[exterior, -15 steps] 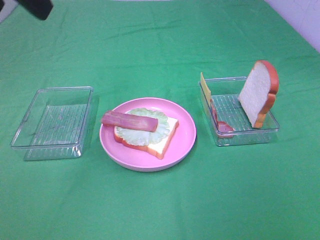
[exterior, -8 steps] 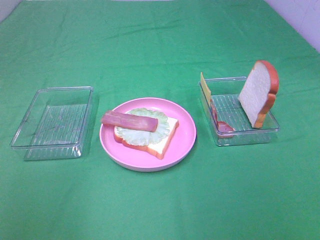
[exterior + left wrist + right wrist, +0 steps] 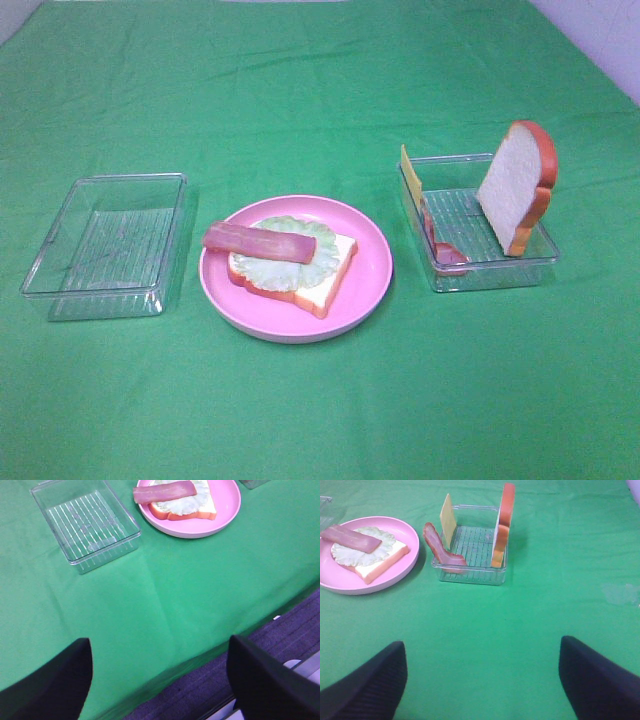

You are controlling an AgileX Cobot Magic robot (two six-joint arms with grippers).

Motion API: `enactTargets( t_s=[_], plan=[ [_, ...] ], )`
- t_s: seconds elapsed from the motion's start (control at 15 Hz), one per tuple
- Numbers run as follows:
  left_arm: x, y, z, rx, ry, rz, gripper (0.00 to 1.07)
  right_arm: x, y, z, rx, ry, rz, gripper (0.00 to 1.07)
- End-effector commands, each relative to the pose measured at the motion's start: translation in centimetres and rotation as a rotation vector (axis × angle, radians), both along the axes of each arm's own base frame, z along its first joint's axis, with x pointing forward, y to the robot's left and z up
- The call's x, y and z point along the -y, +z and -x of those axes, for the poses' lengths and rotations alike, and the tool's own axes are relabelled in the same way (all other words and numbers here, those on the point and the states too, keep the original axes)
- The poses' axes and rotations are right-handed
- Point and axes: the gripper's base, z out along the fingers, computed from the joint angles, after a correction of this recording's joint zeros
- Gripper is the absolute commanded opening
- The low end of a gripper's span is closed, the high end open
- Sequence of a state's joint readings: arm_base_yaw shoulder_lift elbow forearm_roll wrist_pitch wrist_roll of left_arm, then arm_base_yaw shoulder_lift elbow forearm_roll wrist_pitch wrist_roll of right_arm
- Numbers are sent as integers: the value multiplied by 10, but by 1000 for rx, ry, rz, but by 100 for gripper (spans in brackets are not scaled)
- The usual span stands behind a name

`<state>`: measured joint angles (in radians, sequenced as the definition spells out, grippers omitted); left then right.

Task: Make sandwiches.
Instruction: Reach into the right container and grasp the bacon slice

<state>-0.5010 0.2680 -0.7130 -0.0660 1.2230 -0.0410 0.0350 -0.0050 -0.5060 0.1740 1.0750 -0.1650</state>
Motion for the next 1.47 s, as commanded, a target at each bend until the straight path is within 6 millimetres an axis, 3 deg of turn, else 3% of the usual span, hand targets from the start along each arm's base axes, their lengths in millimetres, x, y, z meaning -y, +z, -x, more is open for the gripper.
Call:
enactTargets(
  t_s=[0.07,0.27,0.6,0.73,1.0,1.27,1.33,1.4,1.47],
  plan=[
    [-11,-14,21,56,-28,3,71,0,1,2,26,8,7,78],
    [-25,-22,46,225,-54,43,71,0,1,2,26,8,7,78],
    [-14,-41,28,220,-84,10,71,0,1,1,19,8,7,78],
    [-12,-39,25,257,-83,43,71,0,3,-3,3,7,7,78],
    [-8,-45,20,265,-82,67,71,-3,22,-43,18,-11,-41,78],
    [-8,-45,20,265,-81,66,71,-7,22,-96,-113,-27,-97,77],
    [-8,-45,20,265,-81,66,71,-8,24,-123,-198,-33,-99,76],
    [-8,-45,20,265,-81,66,71,-9,26,-136,-234,-34,-104,76],
    [-8,-45,20,265,-81,67,71,-13,36,-174,-343,-22,-118,76]
  ],
)
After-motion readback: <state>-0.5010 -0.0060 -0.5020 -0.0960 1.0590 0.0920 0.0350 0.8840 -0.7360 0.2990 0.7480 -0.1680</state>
